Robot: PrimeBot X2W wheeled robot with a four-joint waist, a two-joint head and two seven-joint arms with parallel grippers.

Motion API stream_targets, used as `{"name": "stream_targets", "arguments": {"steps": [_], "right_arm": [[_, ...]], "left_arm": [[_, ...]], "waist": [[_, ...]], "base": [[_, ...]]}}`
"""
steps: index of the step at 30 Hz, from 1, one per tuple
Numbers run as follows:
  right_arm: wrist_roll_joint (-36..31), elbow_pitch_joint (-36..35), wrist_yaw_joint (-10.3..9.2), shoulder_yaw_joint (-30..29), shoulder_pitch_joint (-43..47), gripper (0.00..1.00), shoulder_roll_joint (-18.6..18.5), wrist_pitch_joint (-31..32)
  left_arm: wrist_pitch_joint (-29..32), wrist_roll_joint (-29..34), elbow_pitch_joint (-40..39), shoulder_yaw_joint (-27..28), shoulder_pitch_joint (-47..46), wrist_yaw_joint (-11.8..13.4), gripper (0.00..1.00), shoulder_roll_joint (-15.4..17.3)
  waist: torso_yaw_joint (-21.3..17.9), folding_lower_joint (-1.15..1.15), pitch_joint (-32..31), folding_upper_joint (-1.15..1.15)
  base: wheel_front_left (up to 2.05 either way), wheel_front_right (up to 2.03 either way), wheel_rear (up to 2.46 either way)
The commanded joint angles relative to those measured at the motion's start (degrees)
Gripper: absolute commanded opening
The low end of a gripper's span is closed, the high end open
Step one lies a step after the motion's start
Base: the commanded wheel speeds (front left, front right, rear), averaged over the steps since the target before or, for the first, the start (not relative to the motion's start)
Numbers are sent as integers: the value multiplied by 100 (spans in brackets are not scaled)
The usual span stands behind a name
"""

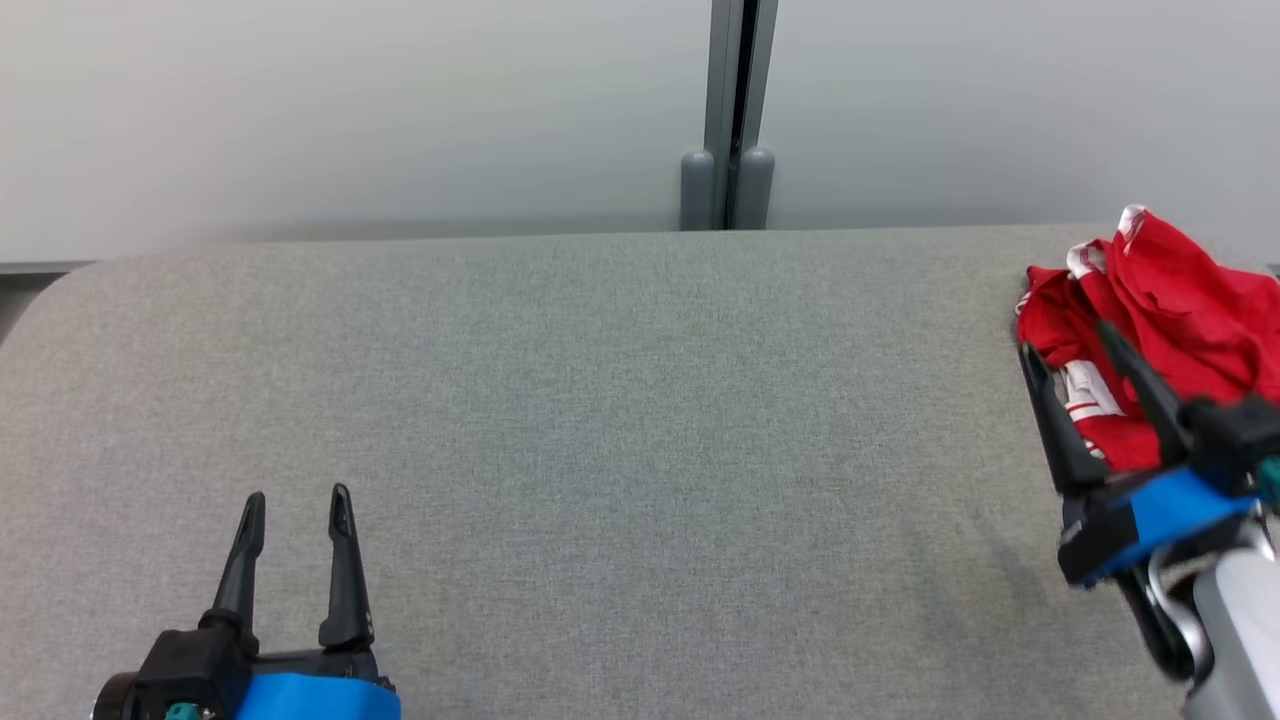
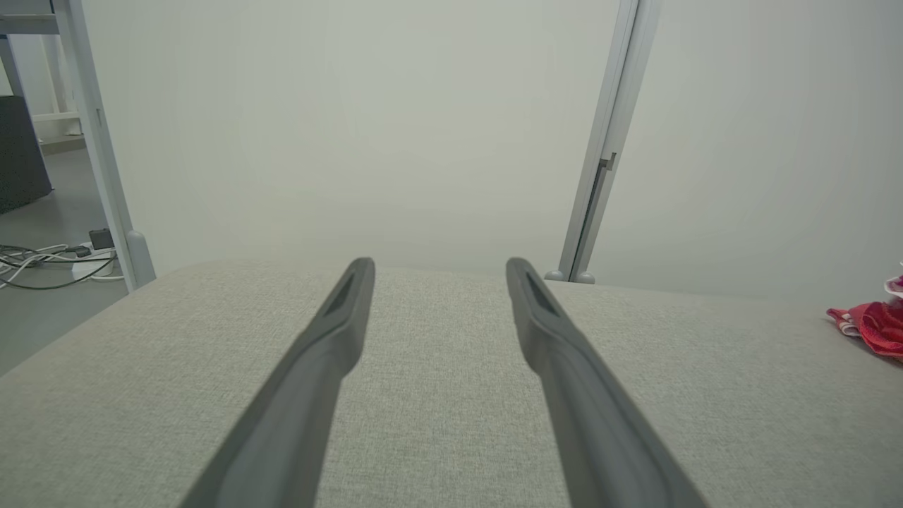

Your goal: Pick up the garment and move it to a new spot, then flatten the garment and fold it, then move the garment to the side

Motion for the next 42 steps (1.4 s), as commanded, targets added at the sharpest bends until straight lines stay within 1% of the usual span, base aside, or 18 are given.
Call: {"name": "stream_targets", "arguments": {"steps": [1,6,10,11,16,20,28,40,42], "right_arm": [[-44,-293,2,-255,480,100,148,84],[-242,-1022,2,-811,1446,100,546,289],[-396,-1600,2,-1211,2096,100,1013,446],[-396,-1600,2,-1211,2096,100,1013,446],[-635,-2235,2,-1486,2666,100,1498,630],[-730,-2563,2,-1592,2958,100,1718,709],[-813,-2800,2,-1667,3180,100,1900,775],[-763,-2747,2,-1652,3206,100,1926,770],[-753,-2728,2,-1651,3201,100,1925,766]], "left_arm": [[-9,18,43,-5,99,17,100,-2],[-10,69,158,3,173,-7,100,-5],[-9,118,196,10,228,-10,100,0],[-9,118,196,10,228,-10,100,0],[-10,167,247,9,244,-23,100,9],[-10,216,294,-24,214,-24,100,20],[-10,255,377,-79,94,-19,100,39],[-10,240,395,-102,60,-2,100,45],[-10,281,404,-99,56,48,100,46]], "waist": [[-16,1,-98,2],[6,1,-245,2],[7,1,-321,2],[7,1,-321,2],[5,1,-397,2],[22,1,-435,2],[60,1,-463,2],[86,1,-437,2],[88,1,-441,2]], "base": [[0,0,0],[0,0,0],[0,0,0],[0,0,0],[0,0,0],[0,0,0],[0,0,0],[0,0,0],[0,0,0]]}}
